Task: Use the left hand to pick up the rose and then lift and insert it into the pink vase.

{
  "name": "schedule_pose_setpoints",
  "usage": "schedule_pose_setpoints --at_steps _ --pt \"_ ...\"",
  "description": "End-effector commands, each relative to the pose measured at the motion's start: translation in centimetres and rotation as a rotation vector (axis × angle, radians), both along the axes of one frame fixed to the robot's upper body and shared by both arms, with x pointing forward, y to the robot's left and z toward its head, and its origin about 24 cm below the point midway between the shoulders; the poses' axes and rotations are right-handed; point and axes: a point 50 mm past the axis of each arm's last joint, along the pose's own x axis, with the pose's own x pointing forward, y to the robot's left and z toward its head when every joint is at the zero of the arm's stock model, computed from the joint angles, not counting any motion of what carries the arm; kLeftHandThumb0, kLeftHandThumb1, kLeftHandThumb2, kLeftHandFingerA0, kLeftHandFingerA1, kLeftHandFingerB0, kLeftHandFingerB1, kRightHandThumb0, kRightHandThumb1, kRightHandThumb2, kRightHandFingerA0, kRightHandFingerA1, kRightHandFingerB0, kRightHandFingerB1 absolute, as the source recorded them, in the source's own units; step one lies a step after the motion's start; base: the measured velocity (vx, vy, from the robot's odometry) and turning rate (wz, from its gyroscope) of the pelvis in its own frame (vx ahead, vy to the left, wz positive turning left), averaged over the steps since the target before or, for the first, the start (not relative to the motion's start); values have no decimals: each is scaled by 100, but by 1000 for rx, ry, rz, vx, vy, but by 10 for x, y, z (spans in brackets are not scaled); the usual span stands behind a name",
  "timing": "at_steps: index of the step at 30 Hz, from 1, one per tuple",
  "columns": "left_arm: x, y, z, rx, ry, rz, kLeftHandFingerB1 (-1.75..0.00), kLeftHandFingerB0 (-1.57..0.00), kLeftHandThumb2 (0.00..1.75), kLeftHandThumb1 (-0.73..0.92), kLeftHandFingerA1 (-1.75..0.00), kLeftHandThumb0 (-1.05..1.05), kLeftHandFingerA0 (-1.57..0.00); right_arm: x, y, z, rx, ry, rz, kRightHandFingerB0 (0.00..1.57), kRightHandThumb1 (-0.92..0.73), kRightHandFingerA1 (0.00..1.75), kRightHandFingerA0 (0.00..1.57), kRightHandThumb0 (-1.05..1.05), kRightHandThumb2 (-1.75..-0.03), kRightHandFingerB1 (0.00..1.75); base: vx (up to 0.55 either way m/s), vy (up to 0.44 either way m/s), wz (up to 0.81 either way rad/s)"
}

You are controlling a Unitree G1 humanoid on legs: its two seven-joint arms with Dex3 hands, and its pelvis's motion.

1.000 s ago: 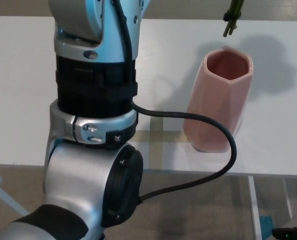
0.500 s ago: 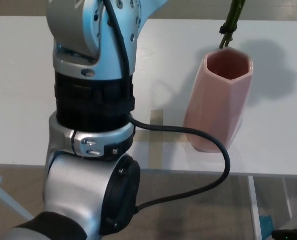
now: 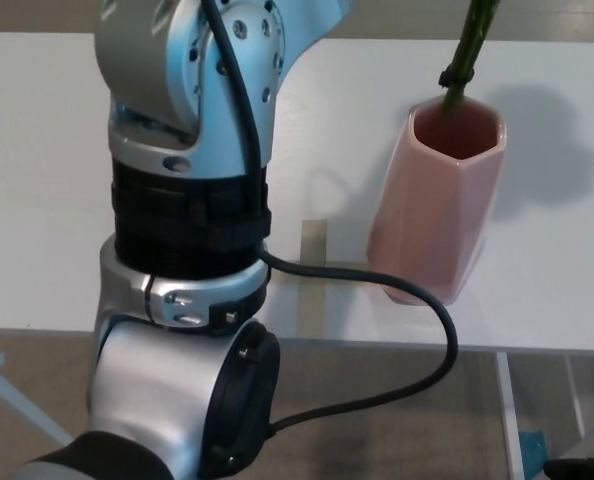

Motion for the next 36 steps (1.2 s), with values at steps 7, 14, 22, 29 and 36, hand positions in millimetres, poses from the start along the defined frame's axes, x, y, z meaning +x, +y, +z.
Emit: schedule_pose_setpoints --at_steps 7,14,22,29,36 --pt "-4 -12 -8 14 12 -54 -87 -82 65 85 -139 -18 -102 -4 -2 -2 0 22 -2 54 -58 47 58 -29 -57 43 0 0 0" --pt "-4 -16 -17 31 14 -63 -88 -82 67 83 -141 -17 -103 -2 -2 -1 3 20 -4 54 -58 47 58 -29 -57 43 0 0 0" --pt "-2 -18 -26 39 31 -66 -88 -82 66 84 -139 -17 -103 -1 -1 -1 0 21 6 54 -58 47 58 -29 -57 43 0 0 0" --pt "-1 -20 -34 49 41 -62 -89 -82 66 83 -137 -17 -101 -2 -1 -1 -1 22 15 53 -58 46 57 -29 -57 43 0 0 0" --pt "1 -22 -44 45 64 -75 -90 -81 66 83 -137 -17 -101 0 -1 0 1 16 16 53 -58 46 57 -29 -57 43 0 0 0"
